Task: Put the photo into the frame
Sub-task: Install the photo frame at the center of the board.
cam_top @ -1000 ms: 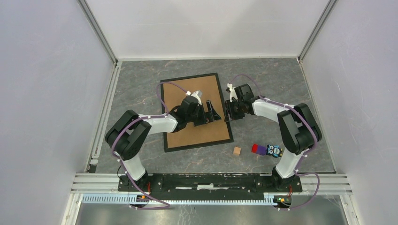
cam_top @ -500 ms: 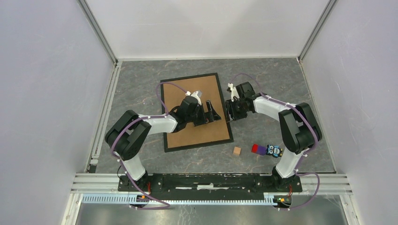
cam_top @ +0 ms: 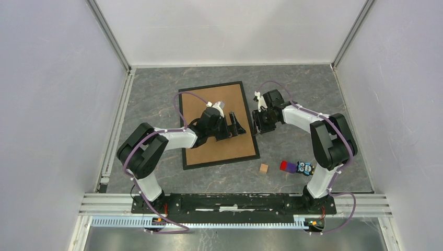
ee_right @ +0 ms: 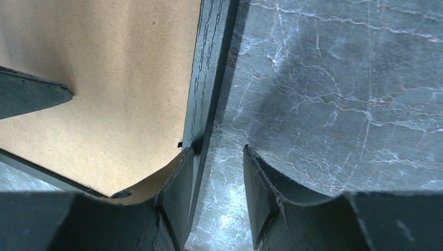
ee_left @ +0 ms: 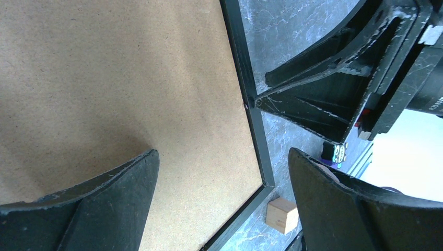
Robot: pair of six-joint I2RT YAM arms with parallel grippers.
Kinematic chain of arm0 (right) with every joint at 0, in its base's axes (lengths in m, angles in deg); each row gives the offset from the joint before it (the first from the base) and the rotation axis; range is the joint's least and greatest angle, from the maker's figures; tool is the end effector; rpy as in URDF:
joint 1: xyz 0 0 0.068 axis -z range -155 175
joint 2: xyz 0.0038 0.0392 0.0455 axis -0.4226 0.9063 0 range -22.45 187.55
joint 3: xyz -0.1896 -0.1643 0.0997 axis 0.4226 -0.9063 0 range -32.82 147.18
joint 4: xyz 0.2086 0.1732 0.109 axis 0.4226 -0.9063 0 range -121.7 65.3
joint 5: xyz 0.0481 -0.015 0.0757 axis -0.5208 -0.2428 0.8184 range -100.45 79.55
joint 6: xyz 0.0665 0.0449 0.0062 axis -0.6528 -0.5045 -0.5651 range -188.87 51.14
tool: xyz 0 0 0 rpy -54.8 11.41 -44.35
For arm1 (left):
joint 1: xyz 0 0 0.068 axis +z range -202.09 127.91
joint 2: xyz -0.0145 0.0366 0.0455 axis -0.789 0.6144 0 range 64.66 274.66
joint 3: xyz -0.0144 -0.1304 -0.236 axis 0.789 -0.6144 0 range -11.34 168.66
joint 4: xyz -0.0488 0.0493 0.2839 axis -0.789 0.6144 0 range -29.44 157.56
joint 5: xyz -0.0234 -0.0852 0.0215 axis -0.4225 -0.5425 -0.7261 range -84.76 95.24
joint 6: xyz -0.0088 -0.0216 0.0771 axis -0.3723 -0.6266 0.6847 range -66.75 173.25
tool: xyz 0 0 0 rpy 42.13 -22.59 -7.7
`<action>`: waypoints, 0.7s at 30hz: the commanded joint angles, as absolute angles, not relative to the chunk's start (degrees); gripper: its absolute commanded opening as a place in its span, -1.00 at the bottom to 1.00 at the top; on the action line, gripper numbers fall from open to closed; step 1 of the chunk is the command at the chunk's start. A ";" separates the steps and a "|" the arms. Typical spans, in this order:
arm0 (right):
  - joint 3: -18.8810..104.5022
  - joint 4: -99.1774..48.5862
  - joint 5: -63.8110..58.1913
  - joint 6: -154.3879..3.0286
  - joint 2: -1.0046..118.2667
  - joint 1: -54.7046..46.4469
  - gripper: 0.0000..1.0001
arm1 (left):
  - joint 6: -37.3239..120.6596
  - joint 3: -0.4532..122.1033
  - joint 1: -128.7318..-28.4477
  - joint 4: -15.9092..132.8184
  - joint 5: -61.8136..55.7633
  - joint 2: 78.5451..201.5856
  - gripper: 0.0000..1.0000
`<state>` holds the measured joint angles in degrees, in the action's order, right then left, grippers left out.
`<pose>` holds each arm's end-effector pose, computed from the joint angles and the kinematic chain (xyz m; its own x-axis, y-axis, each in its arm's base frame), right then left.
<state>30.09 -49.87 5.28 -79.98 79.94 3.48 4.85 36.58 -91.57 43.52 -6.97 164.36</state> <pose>0.3549 0.1602 0.1110 -0.9138 -0.1608 -0.3730 -0.2904 0.9007 0.3230 0.2991 -0.2653 0.1089 -0.8570 -0.2410 -0.4555 0.1727 0.6985 -0.6945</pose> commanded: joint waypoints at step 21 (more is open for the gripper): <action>33.15 -54.19 -5.31 -79.88 87.82 1.46 -0.15 | 2.80 35.06 -91.30 44.32 -7.27 164.09 1.00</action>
